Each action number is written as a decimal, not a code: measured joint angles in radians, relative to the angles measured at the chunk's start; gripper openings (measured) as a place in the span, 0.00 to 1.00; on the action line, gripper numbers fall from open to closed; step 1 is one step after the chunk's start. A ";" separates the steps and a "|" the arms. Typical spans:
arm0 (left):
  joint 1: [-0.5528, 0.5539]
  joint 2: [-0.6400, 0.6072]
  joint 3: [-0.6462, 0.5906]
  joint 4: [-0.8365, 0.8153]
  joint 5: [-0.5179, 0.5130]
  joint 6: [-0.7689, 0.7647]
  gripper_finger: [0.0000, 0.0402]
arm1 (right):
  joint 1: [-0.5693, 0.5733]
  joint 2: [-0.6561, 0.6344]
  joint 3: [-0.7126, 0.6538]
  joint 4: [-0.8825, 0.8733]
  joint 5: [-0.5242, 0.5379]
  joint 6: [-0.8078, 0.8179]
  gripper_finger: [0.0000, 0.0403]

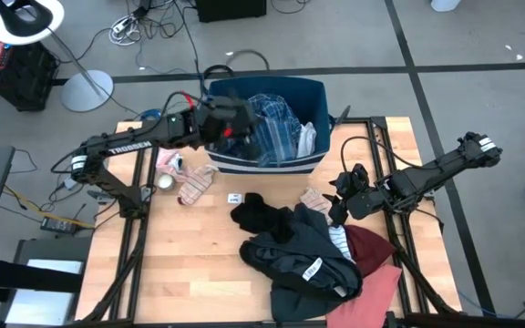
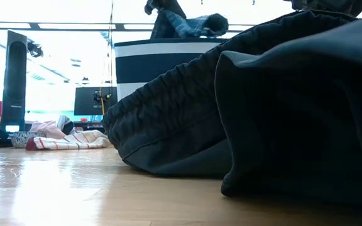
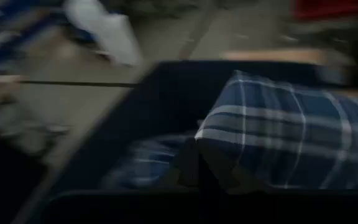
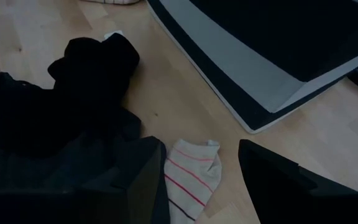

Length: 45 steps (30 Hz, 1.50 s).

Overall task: Sort clothes
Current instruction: Put the blue pants into the laundry organizer, then put the pink sock into the laundry organizer

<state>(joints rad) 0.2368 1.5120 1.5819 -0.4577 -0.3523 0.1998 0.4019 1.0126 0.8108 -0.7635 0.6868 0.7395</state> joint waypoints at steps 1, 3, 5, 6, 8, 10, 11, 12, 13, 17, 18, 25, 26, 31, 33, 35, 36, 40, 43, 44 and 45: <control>0.009 0.000 0.003 0.020 -0.042 0.003 0.00 | 0.000 0.000 0.000 0.000 0.000 0.000 0.54; 0.032 0.000 0.003 0.056 -0.093 0.003 0.00 | 0.000 0.000 0.000 0.000 0.000 0.000 0.54; 0.055 0.000 0.003 0.067 -0.084 -0.004 0.00 | 0.000 0.000 0.000 0.000 0.000 0.000 0.54; 0.065 0.000 0.003 0.065 -0.059 -0.021 0.00 | 0.000 0.000 0.000 0.000 0.000 0.000 0.54; 0.079 0.000 0.003 0.032 0.016 -0.073 0.01 | 0.000 0.000 0.000 0.000 0.000 0.000 0.54; 0.086 0.000 0.003 -0.018 0.101 -0.100 0.02 | 0.000 0.000 0.000 0.000 0.000 0.000 0.54; 0.088 0.000 0.003 -0.043 0.128 -0.122 0.03 | 0.000 0.000 0.000 -0.001 0.000 0.000 0.54; 0.090 0.000 0.003 -0.065 0.152 -0.143 0.05 | 0.000 0.000 0.000 -0.001 0.000 0.000 0.54; 0.091 0.000 0.003 -0.084 0.170 -0.158 0.06 | 0.000 0.000 0.000 -0.001 0.000 0.000 0.54; 0.096 0.000 0.003 -0.156 0.185 -0.191 0.15 | 0.000 0.000 0.000 -0.001 0.000 0.000 0.54; 0.097 0.000 0.003 -0.173 0.185 -0.205 0.18 | 0.000 0.000 0.000 -0.001 0.000 0.000 0.54; 0.103 -0.028 0.002 -0.215 0.181 -0.160 0.31 | 0.000 0.000 0.000 -0.001 0.000 0.001 0.54; 0.103 -0.042 0.002 -0.213 0.180 -0.150 0.32 | 0.000 0.000 0.000 0.000 0.000 0.001 0.54; 0.101 -0.123 0.002 -0.221 0.180 -0.128 0.32 | 0.000 0.000 0.000 -0.002 0.000 0.001 0.54; 0.101 -0.161 0.002 -0.265 0.178 -0.139 0.32 | 0.000 0.000 0.000 -0.002 0.000 0.000 0.54; 0.100 -0.192 0.002 -0.310 0.163 -0.154 0.32 | 0.000 0.000 0.000 -0.002 0.000 0.000 0.54; 0.094 -0.206 0.002 -0.337 0.150 -0.160 0.32 | 0.000 0.000 0.000 -0.003 0.000 0.000 0.54; 0.071 -0.290 -0.088 -0.373 0.046 -0.183 0.32 | 0.000 0.000 0.000 -0.012 0.000 0.001 0.54; 0.072 -0.384 -0.217 -0.349 -0.016 -0.223 0.32 | 0.000 0.000 0.000 -0.012 0.000 0.001 0.54; 0.079 -0.415 -0.265 -0.325 -0.037 -0.242 0.32 | 0.000 0.000 0.000 -0.012 0.000 0.001 0.54; 0.092 -0.449 -0.316 -0.291 -0.049 -0.265 0.32 | 0.000 0.000 0.000 -0.012 0.000 0.003 0.54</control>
<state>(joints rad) 0.3284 1.0632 1.2661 -0.7490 -0.4014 -0.0655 0.4016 1.0123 0.8108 -0.7750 0.6865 0.7421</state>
